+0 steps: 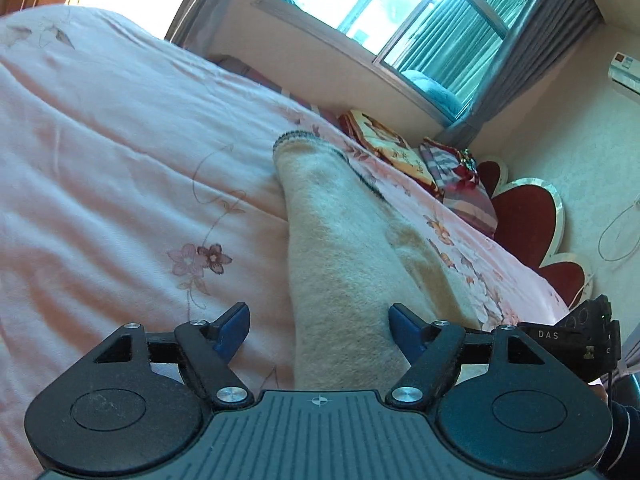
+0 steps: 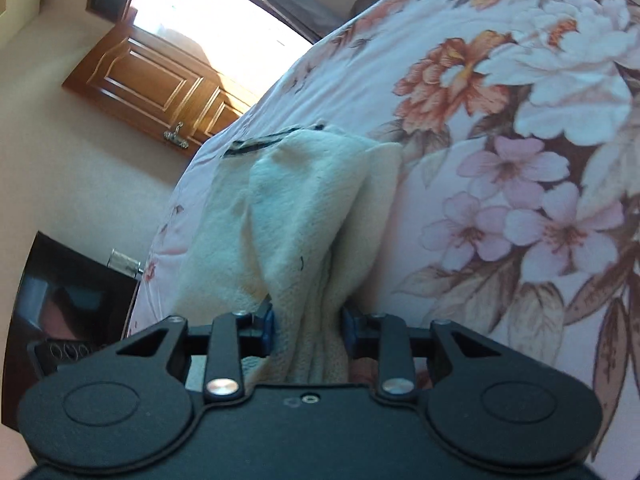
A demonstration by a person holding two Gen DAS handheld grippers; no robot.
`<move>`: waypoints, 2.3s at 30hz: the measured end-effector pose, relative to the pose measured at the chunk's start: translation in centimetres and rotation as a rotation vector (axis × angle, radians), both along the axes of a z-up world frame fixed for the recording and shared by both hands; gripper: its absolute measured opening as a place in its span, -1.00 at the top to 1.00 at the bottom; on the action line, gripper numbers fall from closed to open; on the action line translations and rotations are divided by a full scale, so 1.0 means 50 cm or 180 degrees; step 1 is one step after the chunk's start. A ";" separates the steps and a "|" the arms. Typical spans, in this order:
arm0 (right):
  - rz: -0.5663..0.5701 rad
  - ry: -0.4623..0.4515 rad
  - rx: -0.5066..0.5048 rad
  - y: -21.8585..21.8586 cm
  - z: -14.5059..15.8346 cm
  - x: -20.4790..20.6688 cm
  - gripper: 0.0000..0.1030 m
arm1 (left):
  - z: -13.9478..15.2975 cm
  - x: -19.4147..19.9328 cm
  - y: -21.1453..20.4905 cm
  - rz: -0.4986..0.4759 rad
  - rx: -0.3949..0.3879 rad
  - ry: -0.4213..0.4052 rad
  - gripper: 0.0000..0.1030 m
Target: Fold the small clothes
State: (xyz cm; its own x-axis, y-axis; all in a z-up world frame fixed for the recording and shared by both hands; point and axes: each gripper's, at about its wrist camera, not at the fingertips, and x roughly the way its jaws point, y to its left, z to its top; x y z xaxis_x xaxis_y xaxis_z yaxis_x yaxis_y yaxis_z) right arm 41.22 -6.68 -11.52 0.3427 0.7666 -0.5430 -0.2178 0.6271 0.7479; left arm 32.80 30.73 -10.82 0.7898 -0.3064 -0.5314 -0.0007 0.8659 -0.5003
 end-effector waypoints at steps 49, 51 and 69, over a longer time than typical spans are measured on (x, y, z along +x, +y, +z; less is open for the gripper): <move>-0.0483 -0.1499 -0.1690 -0.042 0.265 -0.620 -0.98 | 0.226 -0.510 -0.285 0.0139 0.1519 -0.0583 -1.00; -0.0589 -0.1498 -0.1747 -0.048 0.282 -0.668 -0.98 | 0.248 -0.561 -0.299 0.0166 0.1513 -0.0626 -1.00; -0.0961 -0.1984 -0.1984 -0.018 0.373 -0.794 -0.98 | 0.324 -0.696 -0.291 0.0319 0.1527 -0.0743 -1.00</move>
